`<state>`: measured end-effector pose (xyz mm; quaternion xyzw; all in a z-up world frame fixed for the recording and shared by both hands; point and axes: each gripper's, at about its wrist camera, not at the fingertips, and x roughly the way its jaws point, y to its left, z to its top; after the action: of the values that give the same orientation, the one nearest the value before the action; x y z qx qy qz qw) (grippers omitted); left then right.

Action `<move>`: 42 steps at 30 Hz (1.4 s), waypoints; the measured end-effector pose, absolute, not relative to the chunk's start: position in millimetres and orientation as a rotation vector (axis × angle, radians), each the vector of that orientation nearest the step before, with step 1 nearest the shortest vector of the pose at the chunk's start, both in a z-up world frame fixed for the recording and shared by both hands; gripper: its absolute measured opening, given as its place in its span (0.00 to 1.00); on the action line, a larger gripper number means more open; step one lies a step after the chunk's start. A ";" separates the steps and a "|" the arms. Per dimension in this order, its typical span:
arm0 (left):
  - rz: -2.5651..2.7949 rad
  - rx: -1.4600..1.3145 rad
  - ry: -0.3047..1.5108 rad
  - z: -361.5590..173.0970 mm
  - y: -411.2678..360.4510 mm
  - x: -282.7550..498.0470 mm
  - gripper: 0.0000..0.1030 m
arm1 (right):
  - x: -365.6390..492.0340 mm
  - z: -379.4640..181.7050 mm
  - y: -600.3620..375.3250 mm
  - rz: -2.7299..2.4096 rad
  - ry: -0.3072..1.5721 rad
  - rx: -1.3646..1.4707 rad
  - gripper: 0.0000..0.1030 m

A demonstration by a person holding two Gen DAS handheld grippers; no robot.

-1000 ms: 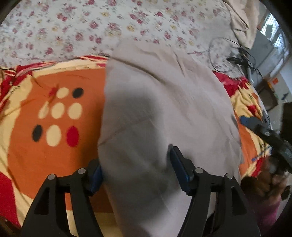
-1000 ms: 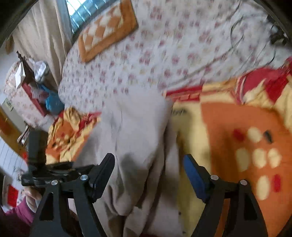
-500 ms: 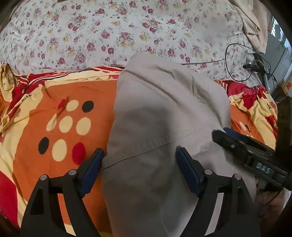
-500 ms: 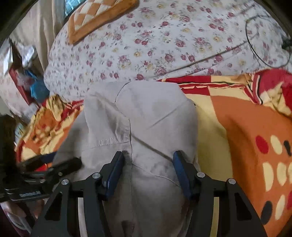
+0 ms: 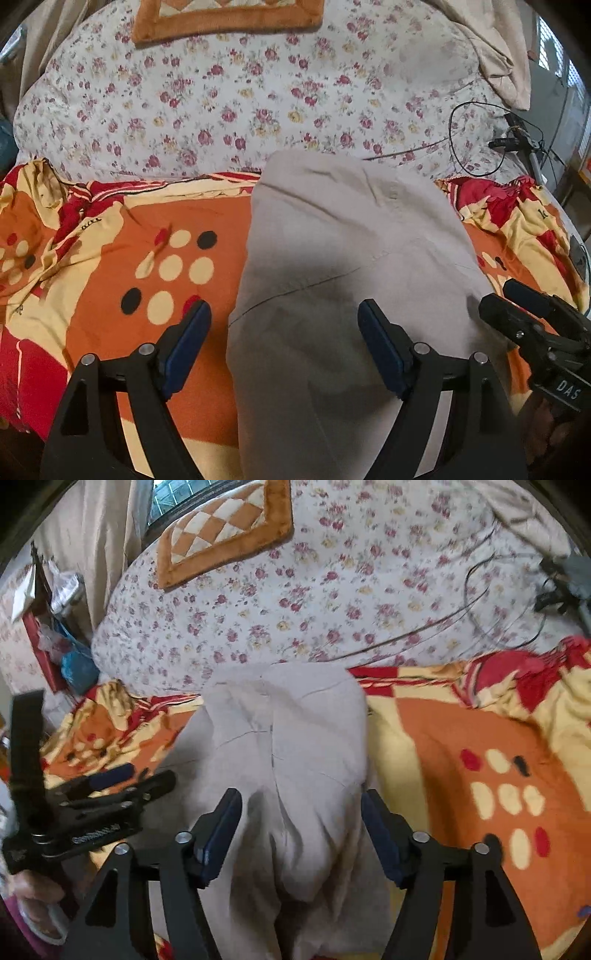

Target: Fold large clothes

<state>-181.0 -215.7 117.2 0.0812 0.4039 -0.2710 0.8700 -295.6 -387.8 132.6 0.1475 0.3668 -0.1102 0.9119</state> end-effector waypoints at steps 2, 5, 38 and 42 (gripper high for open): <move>-0.562 0.168 0.835 119.2 -213.8 -185.2 0.79 | -298.0 134.4 -384.8 -0.246 0.752 0.296 0.70; -0.551 0.173 0.818 120.9 -211.1 -189.6 0.79 | -301.0 137.5 -383.2 -0.260 0.747 0.310 0.74; -0.499 0.156 0.824 116.6 -200.2 -197.5 0.79 | -297.3 127.5 -374.8 -0.316 0.794 0.260 0.80; -0.496 0.155 0.823 117.0 -199.9 -196.4 0.79 | -296.4 127.0 -376.0 -0.315 0.797 0.264 0.80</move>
<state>-196.4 -199.9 117.0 0.0743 0.3957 -0.2384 0.8838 -296.4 -376.0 127.0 0.1275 0.3854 -0.1523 0.9011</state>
